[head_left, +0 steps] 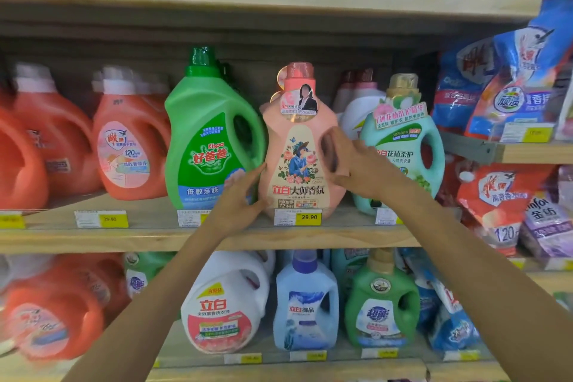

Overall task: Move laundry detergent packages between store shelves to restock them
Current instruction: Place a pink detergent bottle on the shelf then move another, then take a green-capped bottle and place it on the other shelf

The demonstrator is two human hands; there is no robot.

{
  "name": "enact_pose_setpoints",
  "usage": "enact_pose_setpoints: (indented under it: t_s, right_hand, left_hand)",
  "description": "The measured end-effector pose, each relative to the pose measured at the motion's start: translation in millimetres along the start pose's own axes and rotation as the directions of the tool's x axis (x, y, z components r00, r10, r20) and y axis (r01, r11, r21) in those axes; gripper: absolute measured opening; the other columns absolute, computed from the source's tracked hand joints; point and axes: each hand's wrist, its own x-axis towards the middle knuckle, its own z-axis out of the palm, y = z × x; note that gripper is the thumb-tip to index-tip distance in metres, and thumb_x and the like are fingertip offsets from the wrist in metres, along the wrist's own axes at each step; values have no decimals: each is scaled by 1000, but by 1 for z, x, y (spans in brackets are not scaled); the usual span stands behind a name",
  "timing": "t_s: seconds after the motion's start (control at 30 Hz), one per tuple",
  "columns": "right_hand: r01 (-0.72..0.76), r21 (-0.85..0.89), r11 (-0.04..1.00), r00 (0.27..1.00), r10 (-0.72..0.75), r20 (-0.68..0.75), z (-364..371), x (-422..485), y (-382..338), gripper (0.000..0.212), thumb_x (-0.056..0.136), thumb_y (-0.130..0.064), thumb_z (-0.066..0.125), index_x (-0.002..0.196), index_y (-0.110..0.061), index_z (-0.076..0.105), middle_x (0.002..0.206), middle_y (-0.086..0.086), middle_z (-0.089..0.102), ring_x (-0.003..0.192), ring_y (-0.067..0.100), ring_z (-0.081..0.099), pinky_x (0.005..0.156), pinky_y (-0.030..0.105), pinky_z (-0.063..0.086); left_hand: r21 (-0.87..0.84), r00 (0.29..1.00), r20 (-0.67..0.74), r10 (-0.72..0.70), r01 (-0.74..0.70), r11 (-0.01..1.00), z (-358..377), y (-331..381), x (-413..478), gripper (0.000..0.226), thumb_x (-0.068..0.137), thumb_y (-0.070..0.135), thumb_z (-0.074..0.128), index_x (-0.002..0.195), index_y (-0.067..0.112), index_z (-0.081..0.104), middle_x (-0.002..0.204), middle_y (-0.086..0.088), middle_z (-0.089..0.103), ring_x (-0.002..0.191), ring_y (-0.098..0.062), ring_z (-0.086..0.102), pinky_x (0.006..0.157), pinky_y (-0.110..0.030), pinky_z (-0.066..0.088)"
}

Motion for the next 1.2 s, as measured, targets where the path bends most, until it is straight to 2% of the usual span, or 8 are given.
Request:
enact_pose_setpoints:
  t_s: [0.1,0.23,0.43,0.53,0.67,0.8,0.93,1.2]
  right_hand:
    - [-17,-236,972,995,39,88,-8,-28,2,63,91,-45,62,146,-28,34,147,15,34,131,40,40,105,50,39]
    - [-28,-312,950,984,82,160,-10,-68,1,68,93,-50,57,151,-26,30,148,14,32,134,37,36,104,49,40]
    - [-88,-358,930,946,190,261,2,-130,0,71,93,-54,55,152,-29,26,155,11,24,140,34,30,109,50,36]
    - [-107,-358,928,928,222,299,11,-151,4,68,95,-53,53,152,-29,26,156,11,22,141,35,29,108,51,36]
    - [-132,-369,920,912,259,319,23,-174,8,71,94,-55,53,154,-33,21,155,10,24,141,34,30,108,50,35]
    - [-156,-336,929,880,286,380,38,-194,13,75,94,-53,55,155,-37,14,155,11,23,143,34,28,112,50,34]
    - [-201,-347,916,822,350,448,57,-211,20,72,96,-55,52,155,-30,19,160,12,18,147,35,20,113,54,31]
    - [-230,-362,903,764,398,508,94,-241,36,72,96,-56,52,155,-26,23,154,12,27,142,35,29,109,51,37]
  left_hand:
    - [201,1000,-24,17,-12,980,-3,28,-29,66,88,23,70,148,23,45,140,-5,58,131,-28,52,108,-41,42]
    - [461,992,42,117,-124,879,4,48,-57,54,88,23,67,140,25,54,137,-3,58,126,-31,54,100,-47,46]
    - [385,963,212,164,-236,892,27,59,-103,48,88,44,56,134,32,58,133,9,59,123,-23,56,101,-44,47]
    - [445,960,241,143,-240,863,39,60,-118,47,95,42,59,141,34,50,142,10,51,132,-20,46,107,-37,38]
    - [465,951,279,132,-254,848,52,60,-130,49,98,44,56,144,31,47,147,5,46,137,-23,42,108,-41,39]
    - [531,933,351,76,-265,805,68,58,-137,52,100,47,50,149,31,39,152,4,41,140,-23,38,109,-37,35]
    - [540,914,403,32,-267,798,85,53,-147,52,100,47,49,148,29,40,150,0,41,139,-26,39,107,-41,38]
    - [547,866,498,-36,-282,788,135,33,-156,50,99,44,49,146,26,43,147,-5,45,135,-32,42,100,-45,43]
